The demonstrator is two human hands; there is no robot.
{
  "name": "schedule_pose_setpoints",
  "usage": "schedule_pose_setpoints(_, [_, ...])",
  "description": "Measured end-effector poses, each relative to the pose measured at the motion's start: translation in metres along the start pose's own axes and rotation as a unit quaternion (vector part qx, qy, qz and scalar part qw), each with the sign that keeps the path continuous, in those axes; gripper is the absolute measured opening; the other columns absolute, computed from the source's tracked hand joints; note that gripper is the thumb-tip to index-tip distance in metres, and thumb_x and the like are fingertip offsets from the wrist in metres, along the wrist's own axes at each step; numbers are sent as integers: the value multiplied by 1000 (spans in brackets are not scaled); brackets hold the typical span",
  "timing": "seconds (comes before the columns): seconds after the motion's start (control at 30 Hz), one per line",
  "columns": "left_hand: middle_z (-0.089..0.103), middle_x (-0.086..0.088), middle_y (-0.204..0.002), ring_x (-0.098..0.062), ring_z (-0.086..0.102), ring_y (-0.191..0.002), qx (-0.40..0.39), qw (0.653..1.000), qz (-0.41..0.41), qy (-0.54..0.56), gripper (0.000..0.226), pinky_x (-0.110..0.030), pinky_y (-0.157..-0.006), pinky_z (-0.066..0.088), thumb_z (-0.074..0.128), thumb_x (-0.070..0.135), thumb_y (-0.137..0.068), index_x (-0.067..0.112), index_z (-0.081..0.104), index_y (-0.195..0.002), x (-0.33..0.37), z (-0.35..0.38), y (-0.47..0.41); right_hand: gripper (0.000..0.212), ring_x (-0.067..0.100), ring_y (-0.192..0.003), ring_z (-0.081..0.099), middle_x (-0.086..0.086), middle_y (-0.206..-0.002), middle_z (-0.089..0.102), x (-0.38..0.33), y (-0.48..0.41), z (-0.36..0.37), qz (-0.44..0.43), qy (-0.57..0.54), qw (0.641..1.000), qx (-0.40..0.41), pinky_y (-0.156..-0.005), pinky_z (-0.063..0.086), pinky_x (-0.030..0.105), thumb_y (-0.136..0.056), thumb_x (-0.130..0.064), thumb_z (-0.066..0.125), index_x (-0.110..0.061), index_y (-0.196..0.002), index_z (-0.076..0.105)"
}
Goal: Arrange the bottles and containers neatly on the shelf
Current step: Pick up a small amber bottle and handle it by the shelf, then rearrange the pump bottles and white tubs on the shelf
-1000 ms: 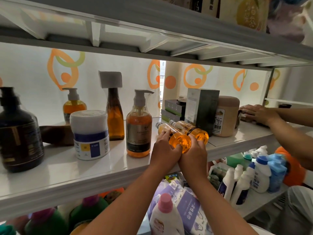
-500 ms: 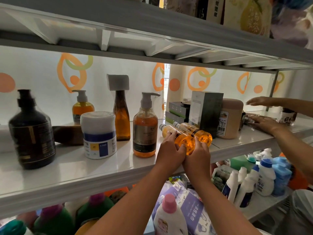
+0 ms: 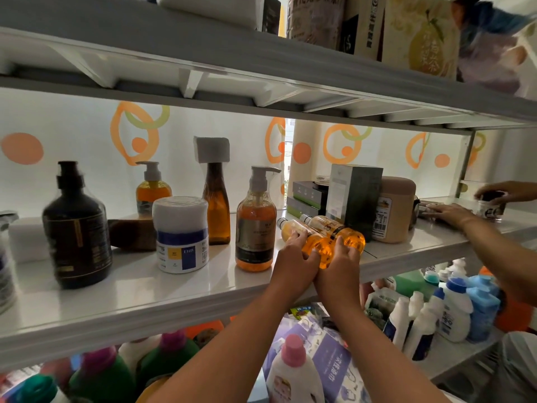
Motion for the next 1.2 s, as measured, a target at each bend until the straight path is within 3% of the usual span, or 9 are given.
schedule_pose_setpoints(0.1, [46,-7,-144,-16,53,-122,16,1000,2,20,53,-30,-100,45,46,27,-94,18,34,-144,0,-8,6,77,28,-128,38,16,-143,26,-7,2,-2,-14,-12,1000,12,-100,38,28,-88,-26,62,-8,-147,16])
schedule_pose_setpoints(0.2, [54,-5,-136,-4,55,-107,45,998,24,30,47,-19,-89,46,46,24,-95,16,41,-141,5,-21,15,71,30,-127,36,17,-139,30,-16,5,-5,-29,-6,999,29,-102,35,31,-87,-25,61,-10,-146,23])
schedule_pose_setpoints(0.33, [59,-2,-130,-7,55,-114,83,994,49,47,39,-14,-91,41,50,23,-93,17,55,-131,9,-41,24,61,29,-124,38,16,-134,35,-32,12,-8,-65,-31,996,53,-94,38,29,-85,-19,64,-13,-139,36])
schedule_pose_setpoints(0.6, [63,10,-78,0,60,-71,221,972,60,46,17,-14,-67,50,51,27,-92,22,67,-89,1,-99,46,57,23,-111,49,11,-126,49,-64,25,12,-116,-103,987,32,-83,40,24,-80,-31,69,-12,-128,46])
schedule_pose_setpoints(0.77, [59,13,-91,3,58,-79,213,973,28,84,6,0,-59,44,51,25,-93,26,54,-99,-14,-124,47,70,25,-114,53,10,-128,52,-74,30,35,-114,-131,985,-4,-89,46,31,-75,-37,73,-15,-133,41])
schedule_pose_setpoints(0.87, [60,5,-116,-7,56,-103,166,981,-8,97,23,-9,-77,46,49,27,-94,25,52,-116,-30,-123,40,81,26,-121,49,11,-135,48,-75,28,49,-89,-144,985,-31,-94,42,30,-74,-39,74,-17,-139,33])
schedule_pose_setpoints(1.0, [45,-2,-144,-21,44,-129,124,987,-61,76,49,-37,-103,43,49,39,-93,26,37,-138,-49,-118,31,87,27,-125,48,9,-140,45,-72,26,62,-58,-155,983,-73,-89,36,22,-75,-30,75,-16,-144,24])
schedule_pose_setpoints(1.1, [32,-3,-152,-24,34,-138,39,992,-100,67,71,-42,-109,37,62,35,-87,25,23,-146,-60,-109,27,83,27,-114,56,11,-130,55,-67,25,69,-50,-144,983,-99,-79,39,22,-76,-23,74,-16,-143,25])
schedule_pose_setpoints(1.2, [43,-4,-145,-21,44,-130,-23,987,-115,113,73,-35,-102,43,68,22,-83,25,28,-145,-67,-105,27,78,27,-106,60,9,-123,60,-65,25,71,-66,-105,988,-93,-74,39,23,-77,-22,72,-18,-141,27])
Point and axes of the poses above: each hand's wrist, its own y-axis away from the middle knuckle, its own z-axis out of the palm, x = y × z, the point moved 7 cm from there along -y, towards the middle knuckle
